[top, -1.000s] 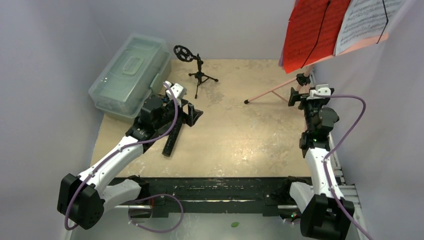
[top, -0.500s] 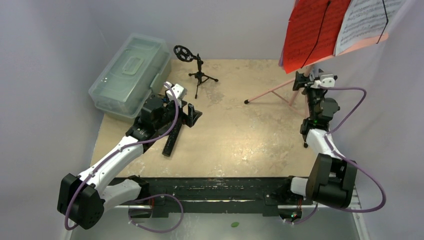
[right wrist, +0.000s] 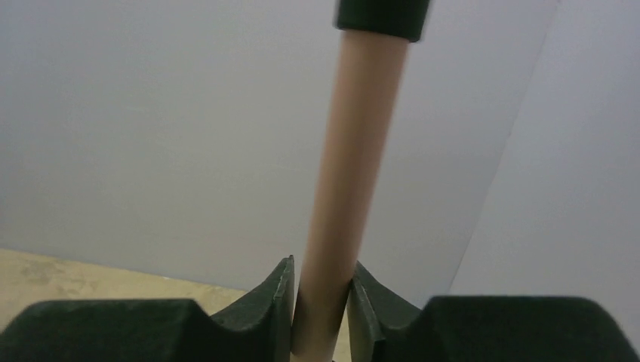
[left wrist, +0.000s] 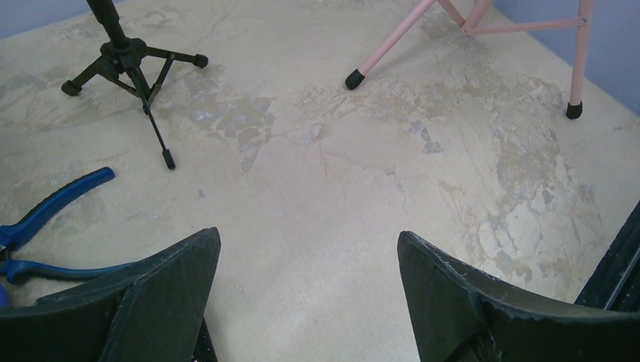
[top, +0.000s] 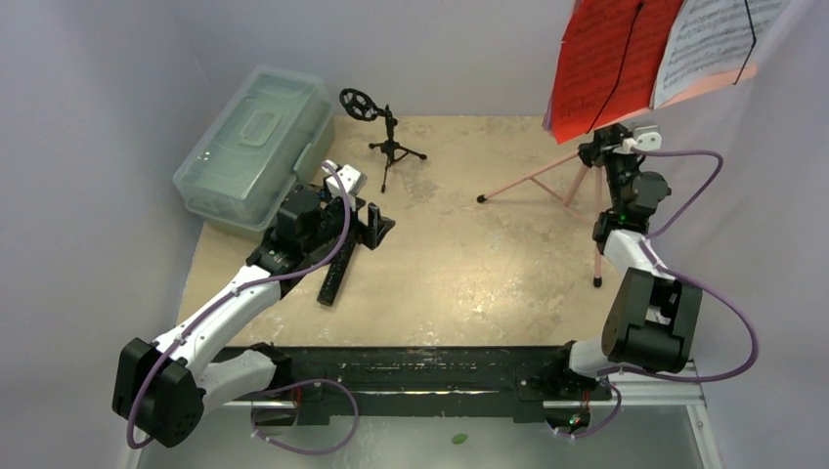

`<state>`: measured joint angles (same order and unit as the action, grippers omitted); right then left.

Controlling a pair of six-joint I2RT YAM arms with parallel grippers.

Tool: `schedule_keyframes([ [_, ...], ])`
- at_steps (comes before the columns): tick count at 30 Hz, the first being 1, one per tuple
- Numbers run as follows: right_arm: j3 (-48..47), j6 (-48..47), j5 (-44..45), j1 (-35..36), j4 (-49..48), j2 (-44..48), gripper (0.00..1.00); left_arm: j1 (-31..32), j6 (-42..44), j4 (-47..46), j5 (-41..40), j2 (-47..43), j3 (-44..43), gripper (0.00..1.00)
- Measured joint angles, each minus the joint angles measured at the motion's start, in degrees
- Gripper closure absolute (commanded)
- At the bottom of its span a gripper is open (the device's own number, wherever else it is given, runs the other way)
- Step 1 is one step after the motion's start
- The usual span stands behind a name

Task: Pack up the instrument practice props
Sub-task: Move the music stand to the center of the board.

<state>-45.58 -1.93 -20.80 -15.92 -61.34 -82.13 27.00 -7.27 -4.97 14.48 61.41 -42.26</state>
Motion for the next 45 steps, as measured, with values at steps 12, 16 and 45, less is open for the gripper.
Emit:
schedule_keyframes([
  [12, -0.6, 4.8, 0.9, 4.6, 5.7, 2.0, 1.0, 0.0, 0.0, 0.0, 0.0, 0.2, 0.0, 0.13],
  [16, -0.6, 5.0, 3.4, 11.7, 9.6, 4.1, 1.0, 0.0, 0.0, 0.0, 0.0, 0.2, 0.0, 0.13],
  [45, 5.8, 5.4, 2.0, 29.7, 14.6, 13.7, 0.25, -0.7, 1.1, -3.3, 6.5, -0.7, 0.9, 0.12],
])
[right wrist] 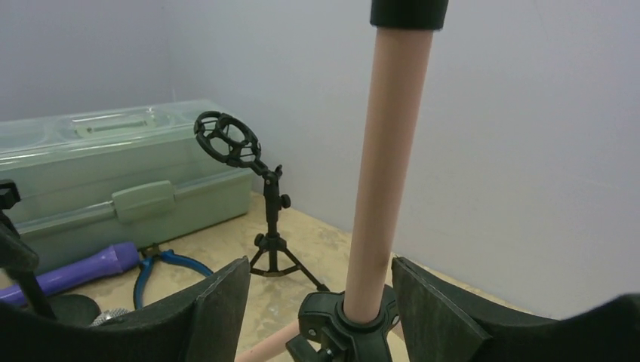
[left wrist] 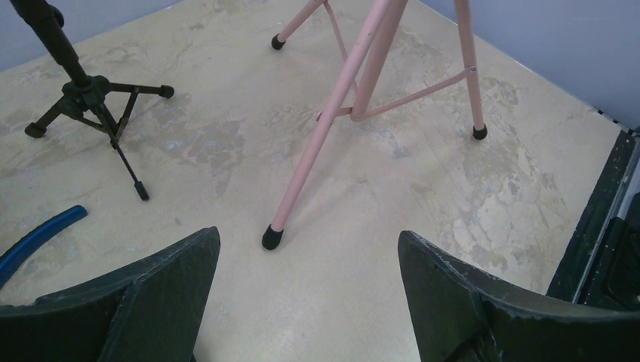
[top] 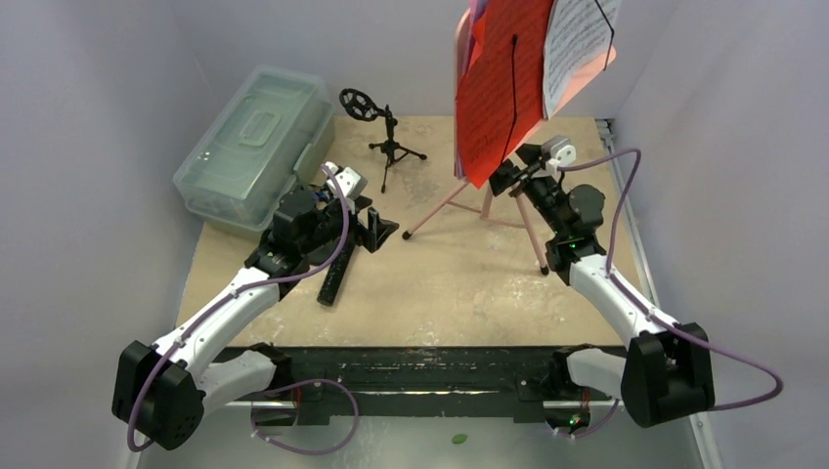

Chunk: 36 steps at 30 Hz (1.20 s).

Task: Pack up the instrument practice props
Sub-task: Move the music stand to the center of the board.

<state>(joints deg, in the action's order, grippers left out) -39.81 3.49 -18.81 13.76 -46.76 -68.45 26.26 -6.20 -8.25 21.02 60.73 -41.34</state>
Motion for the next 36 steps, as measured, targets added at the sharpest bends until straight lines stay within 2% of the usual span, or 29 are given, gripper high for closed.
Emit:
schedule_keyframes([
  [3, 0.0, -0.5, -3.4, -2.2, 4.3, 3.5, 0.19, 0.0, 0.0, -0.6, 1.2, 0.0, 0.0, 0.12],
  [7, -1.2, -5.2, -8.4, -6.6, 13.2, 6.3, 0.18, 0.0, 0.0, -0.7, 2.1, 0.0, 0.0, 0.12],
  [10, -1.4, -10.0, -11.9, -8.4, 20.2, 7.1, 0.18, 0.0, 0.0, -0.7, 2.7, 0.0, 0.0, 0.12],
  [15, -0.8, -12.6, -14.3, -11.7, 26.8, 7.2, 0.22, 0.0, 0.0, -0.7, 3.0, 0.0, 0.0, 0.12],
  [17, -0.4, -13.5, -13.9, -12.5, 28.7, 7.2, 0.25, 0.0, 0.0, -0.7, 3.1, 0.0, 0.0, 0.12],
  [23, 2.8, -16.6, -13.8, -12.7, 33.6, 7.1, 0.52, 0.0, -0.1, -0.7, 3.9, 0.0, 0.0, 0.13],
  [26, 2.8, -17.2, -14.0, -12.7, 35.3, 6.5, 0.61, 0.0, -0.1, -0.7, 4.1, 0.0, 0.0, 0.13],
  [31, 2.8, -17.4, -15.5, -13.0, 36.2, 6.3, 0.68, 0.0, -0.1, -0.7, 4.2, 0.0, 0.0, 0.13],
  [36, 2.8, -16.6, -18.6, -13.3, 36.1, 6.3, 0.7, 0.0, -0.1, -0.7, 4.3, 0.0, 0.0, 0.13],
])
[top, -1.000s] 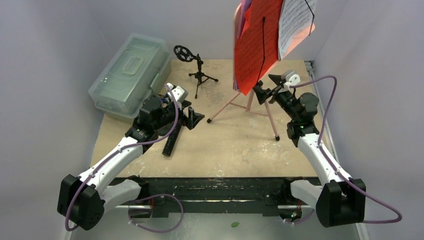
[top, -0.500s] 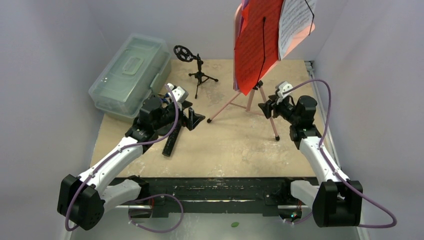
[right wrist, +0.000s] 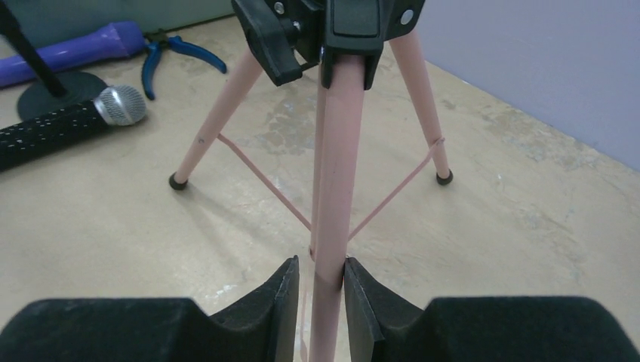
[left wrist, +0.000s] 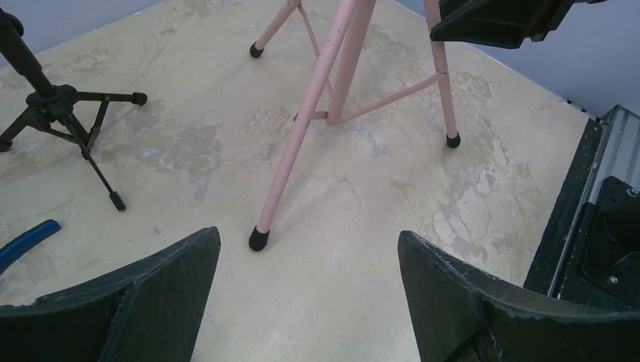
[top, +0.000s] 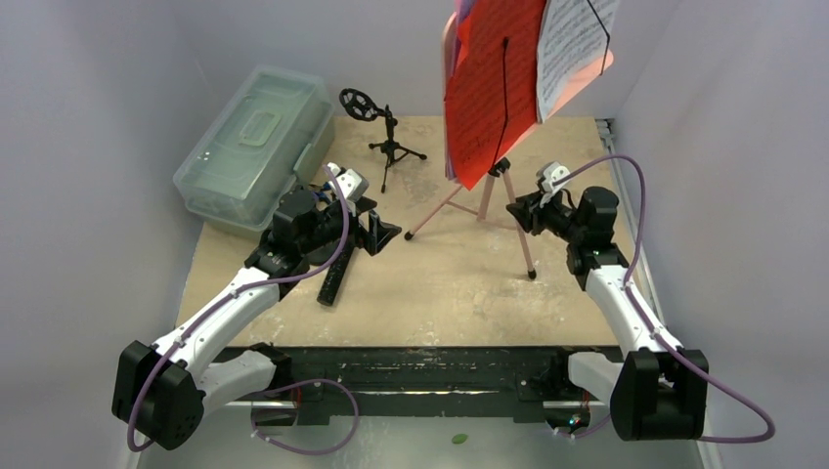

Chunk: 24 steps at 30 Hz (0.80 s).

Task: Pack up the instrument practice props
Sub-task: Move the music stand to the center of the board.

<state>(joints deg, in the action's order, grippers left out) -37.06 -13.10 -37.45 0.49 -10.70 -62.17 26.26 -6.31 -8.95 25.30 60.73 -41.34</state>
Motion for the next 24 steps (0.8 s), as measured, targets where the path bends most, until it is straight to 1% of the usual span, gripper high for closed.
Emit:
schedule_keyframes([
  [4, 0.0, 0.7, -2.9, 1.5, -0.1, 0.0, 0.7, 0.0, 0.0, 0.0, 0.2, 0.0, 0.0, 0.13],
  [10, 0.0, 1.7, -7.2, 4.1, 0.2, -0.7, 0.66, 0.0, 0.0, 0.0, 0.6, 0.0, 0.0, 0.13],
  [11, 0.0, 1.9, -8.1, 4.5, 0.4, -0.9, 0.64, 0.0, 0.0, 0.0, 0.7, 0.0, 0.0, 0.13],
  [12, 0.0, 2.1, -8.9, 4.7, 0.7, -0.9, 0.59, 0.0, 0.0, 0.0, 0.7, 0.0, 0.0, 0.13],
  [14, 0.0, 2.2, -9.9, 5.0, 1.2, -0.9, 0.46, 0.0, 0.0, 0.0, 0.7, 0.0, 0.0, 0.13],
  [16, 0.0, 2.2, -10.4, 5.2, 2.5, -0.8, 0.38, 0.0, 0.0, 0.0, 0.7, 0.0, 0.0, 0.13],
  [20, -0.2, 0.7, -10.6, 4.7, 6.1, 0.0, 0.3, 0.0, -0.4, 0.9, 0.4, -1.1, 0.0, 0.11],
  [24, -1.1, -1.6, -10.9, 2.9, 10.0, 1.6, 0.28, 0.0, -3.4, 1.6, -0.1, -4.5, 0.0, 0.11],
])
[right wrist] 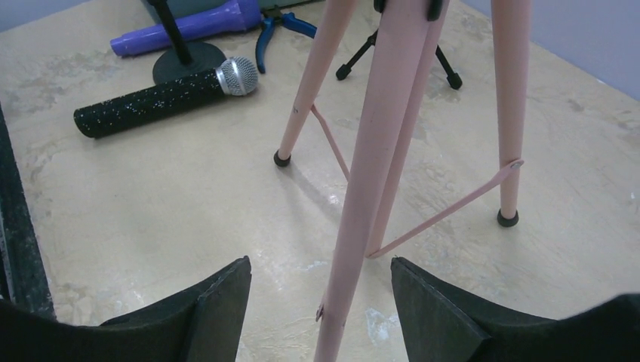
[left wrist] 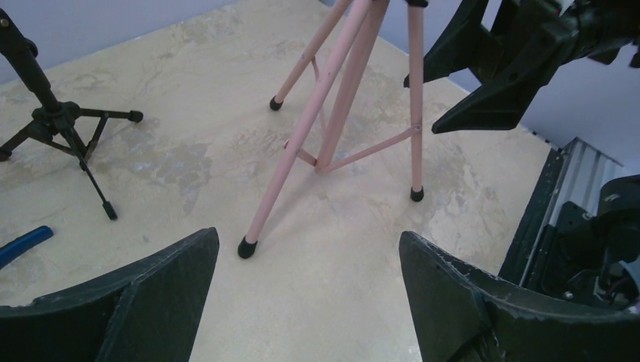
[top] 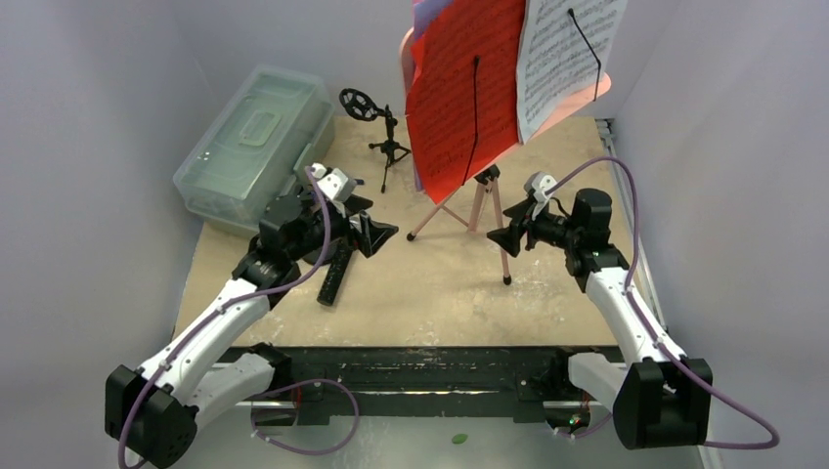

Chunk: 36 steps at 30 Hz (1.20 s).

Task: Pack up the instrument practice props
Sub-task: Move the music stand to the center of the board, then pick up the sheet music from the music stand.

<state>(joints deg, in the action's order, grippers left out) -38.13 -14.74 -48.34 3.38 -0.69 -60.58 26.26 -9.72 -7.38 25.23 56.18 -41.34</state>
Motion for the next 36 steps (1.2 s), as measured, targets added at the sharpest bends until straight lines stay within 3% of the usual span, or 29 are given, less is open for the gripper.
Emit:
schedule_keyframes([
  [16, -5.0, -4.7, 0.9, -1.5, 8.6, -0.8, 0.22, 0.0, -25.9, 6.6, 1.6, -22.9, 0.6, 0.14],
  [26, -5.9, -6.3, 1.2, -1.6, 12.0, -1.7, 0.22, 0.0, -35.9, 6.3, 4.3, -20.8, -12.3, 0.14],
  [36, -5.9, -6.4, 1.3, -2.2, 12.4, -1.7, 0.22, 0.0, -41.4, 5.8, 5.1, -15.5, -16.3, 0.14],
])
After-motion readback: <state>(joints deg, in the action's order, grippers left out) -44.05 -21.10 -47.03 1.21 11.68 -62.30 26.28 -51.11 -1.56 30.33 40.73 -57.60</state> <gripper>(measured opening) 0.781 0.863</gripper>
